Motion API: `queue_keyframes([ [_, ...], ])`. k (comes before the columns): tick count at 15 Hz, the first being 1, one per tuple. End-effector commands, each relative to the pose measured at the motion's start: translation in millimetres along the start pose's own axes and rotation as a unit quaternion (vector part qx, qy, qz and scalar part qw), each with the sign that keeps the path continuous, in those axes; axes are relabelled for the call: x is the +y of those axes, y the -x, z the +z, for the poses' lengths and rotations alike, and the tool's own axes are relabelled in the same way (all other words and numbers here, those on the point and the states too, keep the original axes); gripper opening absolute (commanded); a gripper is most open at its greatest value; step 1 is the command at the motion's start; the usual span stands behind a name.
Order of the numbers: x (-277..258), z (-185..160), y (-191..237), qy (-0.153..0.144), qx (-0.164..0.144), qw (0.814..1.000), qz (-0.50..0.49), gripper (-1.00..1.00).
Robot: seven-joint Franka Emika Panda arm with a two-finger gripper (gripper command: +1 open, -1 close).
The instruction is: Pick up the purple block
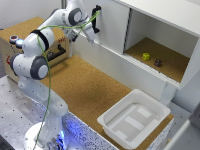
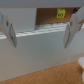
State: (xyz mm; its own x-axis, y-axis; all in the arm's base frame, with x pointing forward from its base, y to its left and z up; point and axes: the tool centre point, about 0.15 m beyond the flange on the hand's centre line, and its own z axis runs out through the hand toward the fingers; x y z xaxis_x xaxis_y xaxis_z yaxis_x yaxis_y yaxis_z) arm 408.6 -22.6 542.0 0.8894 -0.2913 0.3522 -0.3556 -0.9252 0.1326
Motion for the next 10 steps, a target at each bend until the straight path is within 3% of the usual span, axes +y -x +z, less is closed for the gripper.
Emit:
queue_keyframes([
  [1, 105.4, 36.8, -18.7, -0.061, 0.05, 0.995, -0.06, 1.0],
  [7, 154.9, 61.8, -42.8, -0.086, 0.044, 0.993, -0.072, 1.0],
  [9, 168.1, 62.7, -52.6, -0.088, 0.038, 0.995, -0.042, 1.0],
  [10, 173.2, 63.5, -54.2, -0.071, 0.041, 0.996, -0.03, 1.0],
])
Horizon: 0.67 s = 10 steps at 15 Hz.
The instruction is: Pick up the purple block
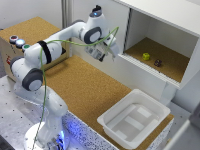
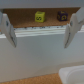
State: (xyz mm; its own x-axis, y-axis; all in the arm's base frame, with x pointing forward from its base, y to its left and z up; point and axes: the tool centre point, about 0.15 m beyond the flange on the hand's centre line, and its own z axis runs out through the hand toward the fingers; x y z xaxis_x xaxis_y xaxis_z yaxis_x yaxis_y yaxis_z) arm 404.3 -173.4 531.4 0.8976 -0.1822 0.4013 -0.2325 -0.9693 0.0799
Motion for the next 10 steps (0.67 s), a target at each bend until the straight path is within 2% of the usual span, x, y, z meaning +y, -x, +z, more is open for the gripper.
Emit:
queue_keyframes([
  [1, 43.7, 18.5, -16.4, -0.013, 0.007, 1.0, 0.028, 1.0],
  [2, 51.4, 22.6, -18.2, -0.012, 0.011, 0.999, 0.044, 1.0],
  [4, 67.4, 39.8, -26.9, -0.042, -0.009, 0.997, 0.07, 1.0],
  [6, 81.6, 54.4, -37.4, -0.029, -0.012, 0.997, 0.075, 1.0],
  [10, 130.1, 84.5, -73.3, -0.046, -0.015, 0.996, 0.069, 1.0],
])
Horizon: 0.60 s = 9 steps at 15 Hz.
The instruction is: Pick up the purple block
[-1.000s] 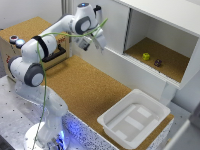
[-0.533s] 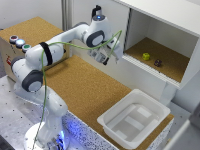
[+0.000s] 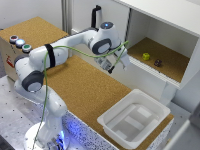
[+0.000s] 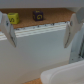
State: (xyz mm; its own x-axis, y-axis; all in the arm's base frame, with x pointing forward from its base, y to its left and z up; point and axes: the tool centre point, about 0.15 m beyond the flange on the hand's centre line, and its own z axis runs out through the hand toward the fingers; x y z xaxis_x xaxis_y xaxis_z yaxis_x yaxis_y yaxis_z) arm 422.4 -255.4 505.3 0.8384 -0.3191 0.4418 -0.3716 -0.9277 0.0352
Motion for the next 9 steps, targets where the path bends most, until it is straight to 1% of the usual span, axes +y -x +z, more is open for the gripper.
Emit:
queue_keyframes([
  [1, 55.9, 47.8, -68.6, -0.058, -0.033, 0.998, -0.014, 1.0],
  [2, 63.6, 55.8, -81.0, -0.065, -0.039, 0.997, -0.025, 1.0],
  [5, 73.6, 79.0, -119.9, -0.097, -0.047, 0.992, -0.064, 1.0],
  [8, 68.3, 88.7, -148.5, -0.119, -0.044, 0.986, -0.11, 1.0],
  [9, 65.1, 89.6, -155.4, -0.119, -0.038, 0.984, -0.124, 1.0],
])
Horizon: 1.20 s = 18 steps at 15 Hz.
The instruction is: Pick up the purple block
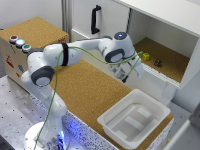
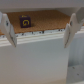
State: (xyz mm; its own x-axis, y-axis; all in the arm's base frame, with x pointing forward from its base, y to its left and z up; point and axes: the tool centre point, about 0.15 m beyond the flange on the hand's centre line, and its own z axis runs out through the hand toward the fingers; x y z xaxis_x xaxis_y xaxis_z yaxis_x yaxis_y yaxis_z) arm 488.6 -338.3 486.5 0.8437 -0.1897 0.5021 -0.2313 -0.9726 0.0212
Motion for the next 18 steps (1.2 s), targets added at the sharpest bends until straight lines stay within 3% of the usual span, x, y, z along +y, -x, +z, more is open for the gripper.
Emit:
queue_keyframes([
  [1, 22.3, 35.3, -83.5, -0.091, -0.066, 0.991, -0.067, 1.0],
  [6, -10.9, 38.9, -108.5, -0.101, -0.016, 0.987, -0.125, 1.0],
  [11, -36.2, 59.4, -127.0, -0.116, 0.03, 0.987, -0.111, 1.0],
  [18, -48.0, 102.9, -162.5, -0.113, 0.024, 0.988, -0.105, 1.0],
])
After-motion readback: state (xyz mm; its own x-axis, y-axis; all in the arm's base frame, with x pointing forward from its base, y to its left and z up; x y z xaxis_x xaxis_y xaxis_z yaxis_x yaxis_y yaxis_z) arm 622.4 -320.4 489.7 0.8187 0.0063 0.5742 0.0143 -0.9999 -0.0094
